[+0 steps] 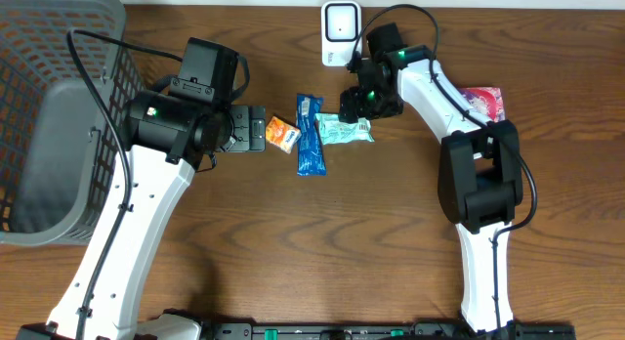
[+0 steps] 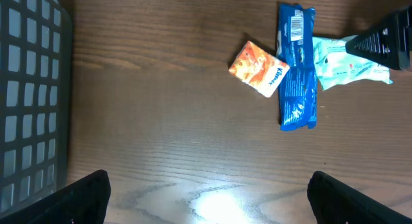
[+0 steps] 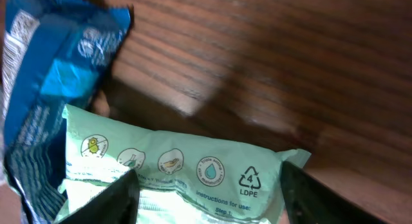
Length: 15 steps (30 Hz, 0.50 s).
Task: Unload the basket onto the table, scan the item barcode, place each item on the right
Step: 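Move the right gripper to the green tissue pack and grasp it, then lift the green pack with the right gripper and carry it right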
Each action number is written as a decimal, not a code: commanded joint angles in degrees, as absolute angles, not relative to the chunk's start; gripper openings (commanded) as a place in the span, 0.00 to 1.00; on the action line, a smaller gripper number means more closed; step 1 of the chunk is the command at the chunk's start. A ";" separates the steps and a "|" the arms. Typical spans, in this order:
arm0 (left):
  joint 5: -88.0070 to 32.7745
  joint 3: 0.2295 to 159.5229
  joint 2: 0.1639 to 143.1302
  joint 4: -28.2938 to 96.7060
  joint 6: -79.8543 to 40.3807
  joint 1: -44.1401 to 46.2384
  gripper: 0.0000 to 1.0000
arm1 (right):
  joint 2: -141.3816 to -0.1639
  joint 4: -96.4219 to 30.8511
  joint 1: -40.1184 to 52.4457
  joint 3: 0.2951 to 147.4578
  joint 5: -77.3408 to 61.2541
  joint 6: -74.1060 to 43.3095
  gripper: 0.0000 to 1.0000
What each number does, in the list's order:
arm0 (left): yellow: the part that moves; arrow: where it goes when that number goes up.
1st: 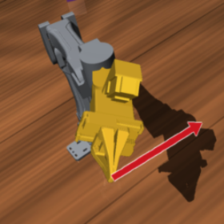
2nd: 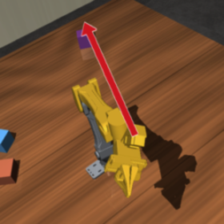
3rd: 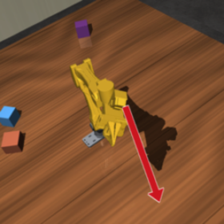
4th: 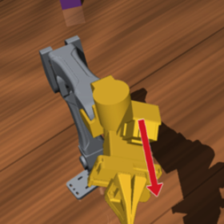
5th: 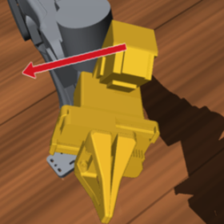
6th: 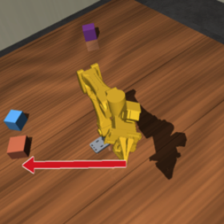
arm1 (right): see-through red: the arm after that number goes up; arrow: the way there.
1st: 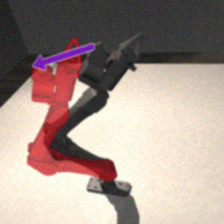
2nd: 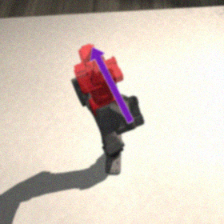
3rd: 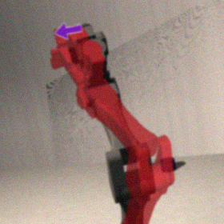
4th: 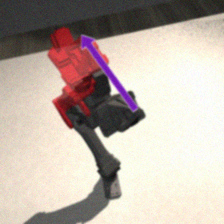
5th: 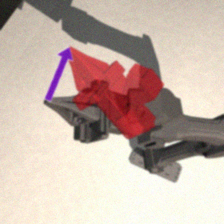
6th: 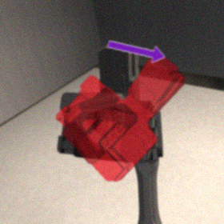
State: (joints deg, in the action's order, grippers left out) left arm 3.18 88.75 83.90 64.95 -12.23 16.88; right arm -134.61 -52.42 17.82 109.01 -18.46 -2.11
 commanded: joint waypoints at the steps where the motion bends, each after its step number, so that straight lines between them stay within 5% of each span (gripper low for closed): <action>1: 3.70 89.06 84.20 65.17 -12.78 16.67 0.98 | -135.33 -55.96 18.37 108.97 -18.39 2.00 0.61; 9: 3.70 89.06 84.20 65.17 -12.78 16.67 0.98 | -130.47 -76.07 18.44 109.86 -14.06 -0.12 0.56; 15: 3.70 89.06 84.20 65.14 -12.78 16.67 0.98 | -125.60 -68.79 18.41 109.86 -9.65 -1.63 0.55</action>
State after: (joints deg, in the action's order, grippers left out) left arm 3.18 88.75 83.90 64.95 -12.23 16.88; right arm -129.93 -72.44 17.89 109.16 -11.86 0.05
